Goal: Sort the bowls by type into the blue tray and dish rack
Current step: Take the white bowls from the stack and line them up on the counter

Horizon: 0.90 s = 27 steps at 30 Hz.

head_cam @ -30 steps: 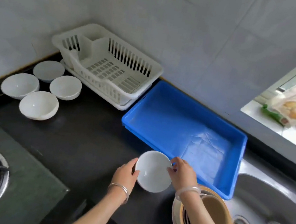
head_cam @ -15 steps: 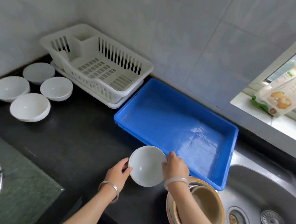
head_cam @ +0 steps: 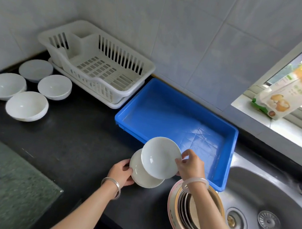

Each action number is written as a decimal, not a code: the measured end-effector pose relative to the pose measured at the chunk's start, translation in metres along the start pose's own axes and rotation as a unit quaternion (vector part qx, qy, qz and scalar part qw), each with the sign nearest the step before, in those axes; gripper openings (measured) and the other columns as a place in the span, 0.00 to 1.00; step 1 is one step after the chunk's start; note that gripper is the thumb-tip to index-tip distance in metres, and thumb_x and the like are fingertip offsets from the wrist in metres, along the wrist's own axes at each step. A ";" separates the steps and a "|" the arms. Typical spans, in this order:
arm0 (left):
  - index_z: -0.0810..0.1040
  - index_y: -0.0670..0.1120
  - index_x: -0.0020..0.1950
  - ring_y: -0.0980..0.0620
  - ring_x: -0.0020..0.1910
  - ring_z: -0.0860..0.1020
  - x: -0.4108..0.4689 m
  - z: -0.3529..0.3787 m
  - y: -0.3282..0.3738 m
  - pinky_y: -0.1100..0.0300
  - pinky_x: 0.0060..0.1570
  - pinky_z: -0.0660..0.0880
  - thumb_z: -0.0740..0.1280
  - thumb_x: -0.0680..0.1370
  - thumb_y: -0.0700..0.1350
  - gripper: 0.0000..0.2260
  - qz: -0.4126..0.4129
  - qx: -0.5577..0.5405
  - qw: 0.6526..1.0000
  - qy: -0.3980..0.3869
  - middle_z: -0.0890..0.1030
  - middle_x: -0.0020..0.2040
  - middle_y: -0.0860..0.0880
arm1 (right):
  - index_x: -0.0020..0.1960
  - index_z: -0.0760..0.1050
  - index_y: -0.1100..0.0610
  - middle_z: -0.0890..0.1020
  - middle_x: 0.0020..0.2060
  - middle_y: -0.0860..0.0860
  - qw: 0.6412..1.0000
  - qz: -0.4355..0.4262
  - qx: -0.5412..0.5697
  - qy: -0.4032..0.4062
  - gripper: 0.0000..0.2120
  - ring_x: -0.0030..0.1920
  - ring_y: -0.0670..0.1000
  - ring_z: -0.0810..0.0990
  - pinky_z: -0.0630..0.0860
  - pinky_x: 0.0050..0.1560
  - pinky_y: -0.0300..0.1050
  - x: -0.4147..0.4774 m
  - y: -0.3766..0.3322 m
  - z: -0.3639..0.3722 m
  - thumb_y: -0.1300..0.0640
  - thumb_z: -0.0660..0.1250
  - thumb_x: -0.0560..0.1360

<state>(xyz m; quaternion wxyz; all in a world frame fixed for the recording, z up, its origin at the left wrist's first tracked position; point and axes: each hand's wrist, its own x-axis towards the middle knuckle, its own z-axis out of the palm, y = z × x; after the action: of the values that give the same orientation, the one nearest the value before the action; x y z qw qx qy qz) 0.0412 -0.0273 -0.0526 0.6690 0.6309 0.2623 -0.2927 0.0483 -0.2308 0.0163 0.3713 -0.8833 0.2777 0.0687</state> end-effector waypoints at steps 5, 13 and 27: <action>0.69 0.44 0.68 0.40 0.52 0.78 -0.002 -0.017 0.008 0.51 0.43 0.79 0.61 0.77 0.34 0.20 0.004 -0.042 0.998 0.045 0.76 0.59 0.41 | 0.48 0.75 0.55 0.82 0.39 0.55 0.999 -0.012 0.046 -0.010 0.05 0.33 0.54 0.83 0.83 0.40 0.49 0.000 -0.012 -0.004 0.60 0.66 0.73; 0.68 0.42 0.68 0.40 0.51 0.77 -0.007 -0.095 0.040 0.50 0.45 0.76 0.62 0.76 0.33 0.20 0.047 -0.166 0.975 0.142 0.76 0.53 0.41 | 0.50 0.75 0.57 0.81 0.36 0.54 0.992 -0.032 0.103 -0.067 0.07 0.33 0.49 0.81 0.80 0.28 0.38 0.010 -0.061 0.044 0.61 0.68 0.72; 0.69 0.41 0.67 0.35 0.55 0.77 0.009 -0.208 0.059 0.50 0.50 0.76 0.59 0.77 0.33 0.19 0.054 -0.305 0.902 0.301 0.72 0.64 0.36 | 0.44 0.73 0.54 0.77 0.46 0.56 0.977 0.024 0.152 -0.145 0.07 0.32 0.51 0.79 0.77 0.24 0.39 0.040 -0.172 0.175 0.64 0.67 0.72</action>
<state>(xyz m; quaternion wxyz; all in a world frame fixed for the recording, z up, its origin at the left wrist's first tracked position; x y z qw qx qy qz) 0.0934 0.1817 -0.0320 0.7324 0.4677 0.4930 0.0420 0.1897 -0.0294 -0.0157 0.5356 -0.7903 0.2497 0.1618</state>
